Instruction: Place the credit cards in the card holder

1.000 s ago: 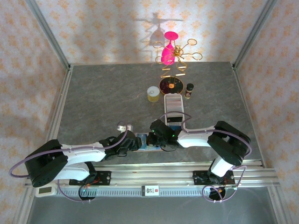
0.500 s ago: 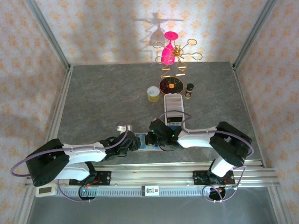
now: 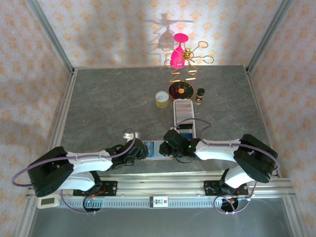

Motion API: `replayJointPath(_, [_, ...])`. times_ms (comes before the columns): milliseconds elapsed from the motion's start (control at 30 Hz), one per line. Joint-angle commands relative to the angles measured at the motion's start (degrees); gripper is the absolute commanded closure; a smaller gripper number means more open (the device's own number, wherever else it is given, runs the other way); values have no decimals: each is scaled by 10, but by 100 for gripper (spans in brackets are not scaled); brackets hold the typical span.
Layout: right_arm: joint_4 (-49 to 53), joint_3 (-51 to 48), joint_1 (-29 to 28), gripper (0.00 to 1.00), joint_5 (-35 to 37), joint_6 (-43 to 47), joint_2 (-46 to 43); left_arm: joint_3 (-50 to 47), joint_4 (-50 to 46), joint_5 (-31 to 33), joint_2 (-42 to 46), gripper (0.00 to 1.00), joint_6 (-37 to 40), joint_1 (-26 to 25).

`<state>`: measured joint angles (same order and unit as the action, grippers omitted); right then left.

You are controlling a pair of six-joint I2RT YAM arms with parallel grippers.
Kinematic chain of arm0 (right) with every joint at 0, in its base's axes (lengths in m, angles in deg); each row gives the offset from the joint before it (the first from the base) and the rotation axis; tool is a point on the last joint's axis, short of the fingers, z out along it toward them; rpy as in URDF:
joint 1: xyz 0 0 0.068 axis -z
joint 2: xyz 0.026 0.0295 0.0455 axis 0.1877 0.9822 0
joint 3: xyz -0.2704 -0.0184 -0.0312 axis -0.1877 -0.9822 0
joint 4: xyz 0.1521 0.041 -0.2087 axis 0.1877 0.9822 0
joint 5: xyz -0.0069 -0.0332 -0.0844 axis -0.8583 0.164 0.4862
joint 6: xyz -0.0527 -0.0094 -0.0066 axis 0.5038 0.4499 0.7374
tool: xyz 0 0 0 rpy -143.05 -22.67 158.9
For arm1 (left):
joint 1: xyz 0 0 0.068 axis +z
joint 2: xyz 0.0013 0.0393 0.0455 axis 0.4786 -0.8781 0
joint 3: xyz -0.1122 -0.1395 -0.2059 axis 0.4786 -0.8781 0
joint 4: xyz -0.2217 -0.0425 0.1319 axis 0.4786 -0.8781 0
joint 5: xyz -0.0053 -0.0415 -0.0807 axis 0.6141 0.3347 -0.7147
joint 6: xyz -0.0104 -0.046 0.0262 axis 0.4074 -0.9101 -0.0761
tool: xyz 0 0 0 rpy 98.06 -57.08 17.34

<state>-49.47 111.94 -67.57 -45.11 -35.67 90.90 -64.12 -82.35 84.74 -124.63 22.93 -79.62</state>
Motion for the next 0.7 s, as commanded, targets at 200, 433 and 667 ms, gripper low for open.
replayJointPath(200, [-21, -1, -3, 68, -3, -9, 17, -26, -29, -42, -49, 66, -7, -3])
replayJointPath(433, [-32, 9, -3, 69, -14, -8, 32, -22, -29, -43, -49, 66, -6, -3])
replayJointPath(667, [-26, 17, -3, 78, -5, -6, 10, -22, -29, -43, -50, 67, -6, -3])
